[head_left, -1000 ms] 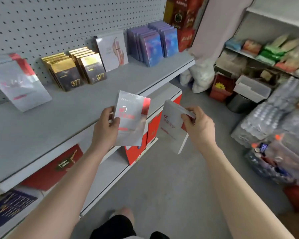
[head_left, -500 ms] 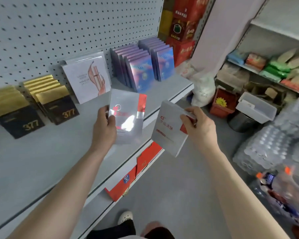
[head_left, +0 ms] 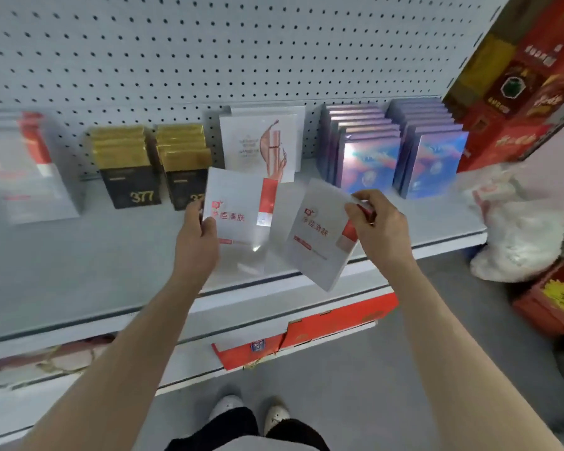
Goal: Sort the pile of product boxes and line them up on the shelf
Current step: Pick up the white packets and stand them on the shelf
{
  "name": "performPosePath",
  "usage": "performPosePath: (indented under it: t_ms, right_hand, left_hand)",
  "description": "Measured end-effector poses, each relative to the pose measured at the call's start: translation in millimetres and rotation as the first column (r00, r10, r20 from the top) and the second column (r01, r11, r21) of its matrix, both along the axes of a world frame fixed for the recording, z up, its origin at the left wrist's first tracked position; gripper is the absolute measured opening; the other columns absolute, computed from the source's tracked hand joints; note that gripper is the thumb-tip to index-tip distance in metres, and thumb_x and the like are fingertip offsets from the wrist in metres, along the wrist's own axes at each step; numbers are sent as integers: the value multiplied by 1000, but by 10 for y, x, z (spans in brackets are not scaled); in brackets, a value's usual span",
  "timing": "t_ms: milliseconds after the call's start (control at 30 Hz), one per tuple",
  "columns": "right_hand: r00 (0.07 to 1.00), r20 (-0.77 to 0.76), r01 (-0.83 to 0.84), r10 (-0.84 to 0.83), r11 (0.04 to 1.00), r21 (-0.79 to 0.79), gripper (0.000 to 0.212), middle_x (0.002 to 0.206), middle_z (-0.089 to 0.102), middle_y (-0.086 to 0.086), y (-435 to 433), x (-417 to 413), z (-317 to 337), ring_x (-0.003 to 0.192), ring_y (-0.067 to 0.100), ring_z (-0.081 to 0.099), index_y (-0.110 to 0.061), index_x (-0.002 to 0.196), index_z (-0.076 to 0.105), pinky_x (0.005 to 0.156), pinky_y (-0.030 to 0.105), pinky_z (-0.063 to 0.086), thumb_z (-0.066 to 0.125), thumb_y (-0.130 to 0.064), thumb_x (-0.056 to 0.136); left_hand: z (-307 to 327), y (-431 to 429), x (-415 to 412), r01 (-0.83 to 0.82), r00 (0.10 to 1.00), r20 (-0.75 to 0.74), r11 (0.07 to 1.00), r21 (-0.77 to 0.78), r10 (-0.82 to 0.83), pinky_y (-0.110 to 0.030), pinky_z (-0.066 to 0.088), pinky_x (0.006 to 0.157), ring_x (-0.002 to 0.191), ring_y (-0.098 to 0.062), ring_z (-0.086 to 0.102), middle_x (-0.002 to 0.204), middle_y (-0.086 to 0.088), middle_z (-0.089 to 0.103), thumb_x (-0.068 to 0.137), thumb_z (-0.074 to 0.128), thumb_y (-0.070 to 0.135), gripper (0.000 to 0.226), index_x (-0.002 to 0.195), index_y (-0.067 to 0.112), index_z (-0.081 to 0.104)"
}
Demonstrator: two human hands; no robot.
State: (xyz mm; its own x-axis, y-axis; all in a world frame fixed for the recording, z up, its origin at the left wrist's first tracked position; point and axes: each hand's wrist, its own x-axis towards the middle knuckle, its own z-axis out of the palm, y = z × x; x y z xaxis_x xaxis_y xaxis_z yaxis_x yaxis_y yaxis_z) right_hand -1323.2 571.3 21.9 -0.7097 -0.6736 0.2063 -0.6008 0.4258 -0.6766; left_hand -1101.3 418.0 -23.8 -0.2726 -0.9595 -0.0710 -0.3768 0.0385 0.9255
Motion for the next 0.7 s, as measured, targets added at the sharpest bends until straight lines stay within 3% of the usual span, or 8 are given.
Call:
performPosePath:
  t_ms: [100,233,333,433,600,700]
  right_hand:
    - [992,23,-122,123,992,-18,20,78,60,-7,-205,16,-57,68,11,54,-19,110,60,63,23,41,57,-31,95]
    - [961,21,-274,275,961,-28,21,99,65,-1,-602,235,-69,81,16,61,-19,112,60,59,9,41,59,-31,94]
    - [920,-2,-392,393,918,-55,20,102,66,1,-941,529,-83,83,19,65,-22,110,60,64,23,51,59,-34,94]
    - [875,-17,-484,484,874,-49,20,97,67,0,-1285,891,-98,82,17,62,-23,110,60,61,18,43,59,-34,94]
    - [795,-36,-606,606,795,-14,23,96,66,-7,-1904,1659,-72,85,14,64,-27,115,57,74,30,53,57,-38,95]
    - [763,-6,-646,646,763,-6,22,99,63,-11,-2316,2128,-49,88,9,62,-26,114,58,71,24,50,59,-35,94]
  left_hand:
    - [-22,12,222,-109,994,-18,994,3,109,-31,48,81,102,-17,55,117,7,53,103,35,16,35,137,24,38]
    - [-40,-1,673,-252,967,-33,967,-32,251,-27,47,76,98,-17,56,116,6,55,103,34,14,34,135,22,40]
    - [-65,-57,1075,-377,924,-75,926,-14,375,-35,51,80,99,-19,58,118,3,58,101,35,12,36,135,22,41]
    - [-101,-146,1501,-468,881,-85,883,-6,466,-28,49,70,93,-14,58,116,2,59,100,35,11,36,134,23,42]
    - [-136,-425,2276,-575,815,-85,818,8,573,-27,47,65,90,-9,60,108,4,62,100,35,13,37,132,28,44]
    - [-105,-679,2737,-594,802,-63,804,15,594,-27,46,63,91,-10,59,108,5,61,100,34,13,37,133,28,43]
